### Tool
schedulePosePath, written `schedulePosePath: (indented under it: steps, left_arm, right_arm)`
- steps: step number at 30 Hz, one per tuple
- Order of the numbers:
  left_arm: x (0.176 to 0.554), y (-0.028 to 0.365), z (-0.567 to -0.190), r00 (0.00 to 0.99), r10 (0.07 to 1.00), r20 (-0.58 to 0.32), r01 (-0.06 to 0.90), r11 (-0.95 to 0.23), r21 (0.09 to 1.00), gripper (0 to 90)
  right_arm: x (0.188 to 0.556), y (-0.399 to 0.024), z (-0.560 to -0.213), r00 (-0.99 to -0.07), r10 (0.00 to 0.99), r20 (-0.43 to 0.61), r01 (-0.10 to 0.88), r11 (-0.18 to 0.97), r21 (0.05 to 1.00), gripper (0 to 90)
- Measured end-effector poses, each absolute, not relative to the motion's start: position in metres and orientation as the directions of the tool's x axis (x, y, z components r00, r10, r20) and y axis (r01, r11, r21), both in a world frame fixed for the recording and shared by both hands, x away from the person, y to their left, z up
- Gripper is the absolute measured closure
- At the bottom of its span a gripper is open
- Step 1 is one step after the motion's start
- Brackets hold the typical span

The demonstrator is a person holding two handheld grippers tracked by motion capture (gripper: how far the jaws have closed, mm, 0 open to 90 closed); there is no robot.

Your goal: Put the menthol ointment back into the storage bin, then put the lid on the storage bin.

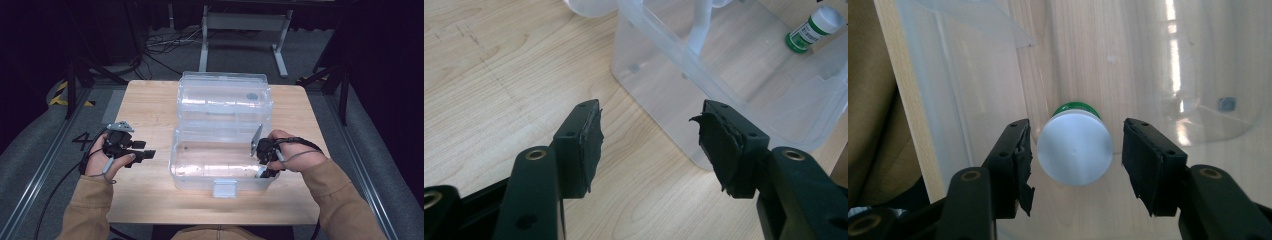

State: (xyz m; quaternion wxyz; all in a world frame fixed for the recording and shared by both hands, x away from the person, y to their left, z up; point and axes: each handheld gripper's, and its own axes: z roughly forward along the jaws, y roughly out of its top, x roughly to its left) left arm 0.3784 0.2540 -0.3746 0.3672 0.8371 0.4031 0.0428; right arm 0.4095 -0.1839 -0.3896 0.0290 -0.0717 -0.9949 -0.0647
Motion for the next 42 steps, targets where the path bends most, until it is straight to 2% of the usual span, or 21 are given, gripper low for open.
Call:
schedulePosePath:
  steps: [11,15,21,42]
  left_arm:
    - [0.381,0.247,-0.372,0.688,0.689,-0.227,0.631,-0.415,0.655,43.1]
    - [0.381,0.245,-0.372,0.69,0.687,-0.228,0.632,-0.418,0.653,43.1]
    - [0.38,0.244,-0.371,0.699,0.678,-0.228,0.624,-0.423,0.657,43.1]
    - [0.369,0.242,-0.37,0.708,0.67,-0.223,0.615,-0.431,0.66,43.2]
  right_arm:
    - [0.403,-0.196,-0.369,-0.983,0.181,0.029,0.183,0.955,0.232,45.9]
    - [0.401,-0.203,-0.36,-0.975,0.224,-0.014,0.212,0.938,0.273,45.2]
    - [0.4,-0.211,-0.343,-0.964,0.267,-0.013,0.244,0.897,0.37,45.3]
    - [0.414,-0.213,-0.294,-0.939,0.338,-0.061,0.243,0.778,0.579,47.7]
